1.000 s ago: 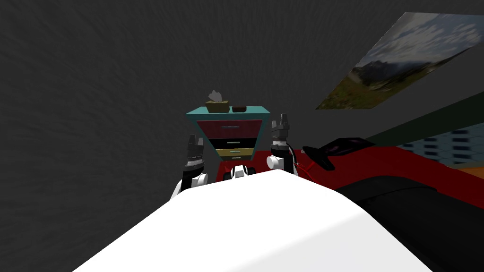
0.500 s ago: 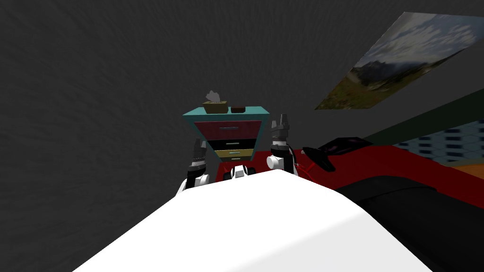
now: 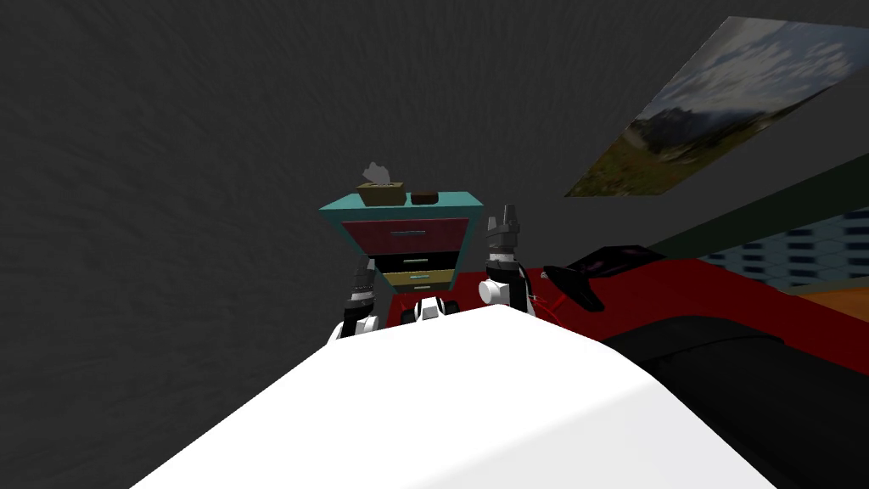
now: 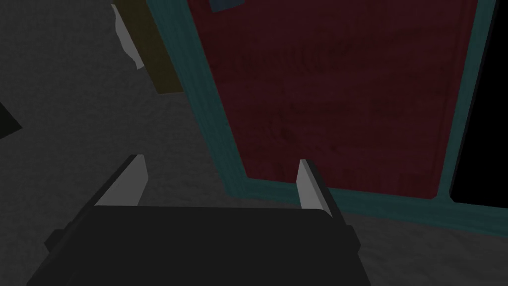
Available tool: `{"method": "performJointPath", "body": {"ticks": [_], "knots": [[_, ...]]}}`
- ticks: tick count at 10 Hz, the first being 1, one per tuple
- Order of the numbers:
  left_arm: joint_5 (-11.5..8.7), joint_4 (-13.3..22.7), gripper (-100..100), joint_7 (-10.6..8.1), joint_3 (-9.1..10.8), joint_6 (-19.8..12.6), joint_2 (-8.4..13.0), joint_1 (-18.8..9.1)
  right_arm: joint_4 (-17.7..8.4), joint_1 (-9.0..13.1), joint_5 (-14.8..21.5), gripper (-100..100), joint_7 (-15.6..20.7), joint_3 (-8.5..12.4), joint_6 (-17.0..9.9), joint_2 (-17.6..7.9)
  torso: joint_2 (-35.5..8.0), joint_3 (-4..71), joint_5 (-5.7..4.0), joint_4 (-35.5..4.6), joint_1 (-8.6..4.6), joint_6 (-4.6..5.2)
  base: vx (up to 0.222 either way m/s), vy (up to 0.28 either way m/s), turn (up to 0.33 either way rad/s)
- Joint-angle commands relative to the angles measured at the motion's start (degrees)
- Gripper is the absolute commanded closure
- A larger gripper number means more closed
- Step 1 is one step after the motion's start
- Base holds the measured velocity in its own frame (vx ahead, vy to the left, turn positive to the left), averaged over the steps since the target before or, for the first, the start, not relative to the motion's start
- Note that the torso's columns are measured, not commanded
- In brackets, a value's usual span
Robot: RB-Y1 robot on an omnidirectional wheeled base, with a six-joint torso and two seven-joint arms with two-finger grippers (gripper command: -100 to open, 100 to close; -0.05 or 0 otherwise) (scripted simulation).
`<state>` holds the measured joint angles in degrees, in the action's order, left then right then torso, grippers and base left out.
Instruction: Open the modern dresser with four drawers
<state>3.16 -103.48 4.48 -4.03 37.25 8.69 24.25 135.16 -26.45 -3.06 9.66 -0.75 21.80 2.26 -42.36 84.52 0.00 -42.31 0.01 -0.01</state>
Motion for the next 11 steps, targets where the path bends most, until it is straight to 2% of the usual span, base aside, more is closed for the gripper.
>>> {"method": "performJointPath", "body": {"ticks": [1,11], "knots": [[0.0,4.4,-100,0.15,0.01,1.5,0.2,-1.0,0.0,0.0,0.0,0,0.0,0.0,0.0,0.0,0.0,0.0,0.0,0.0,-0.01,0.01,0.027,-0.016,-0.035],[0.3,21.4,-100,1.21,-0.68,6.8,-0.7,-4.4,0.0,0.0,0.0,0,0.0,0.0,0.0,0.0,0.1,0.0,0.0,0.0,0.0,0.01,0.038,-0.011,-0.03]]}}
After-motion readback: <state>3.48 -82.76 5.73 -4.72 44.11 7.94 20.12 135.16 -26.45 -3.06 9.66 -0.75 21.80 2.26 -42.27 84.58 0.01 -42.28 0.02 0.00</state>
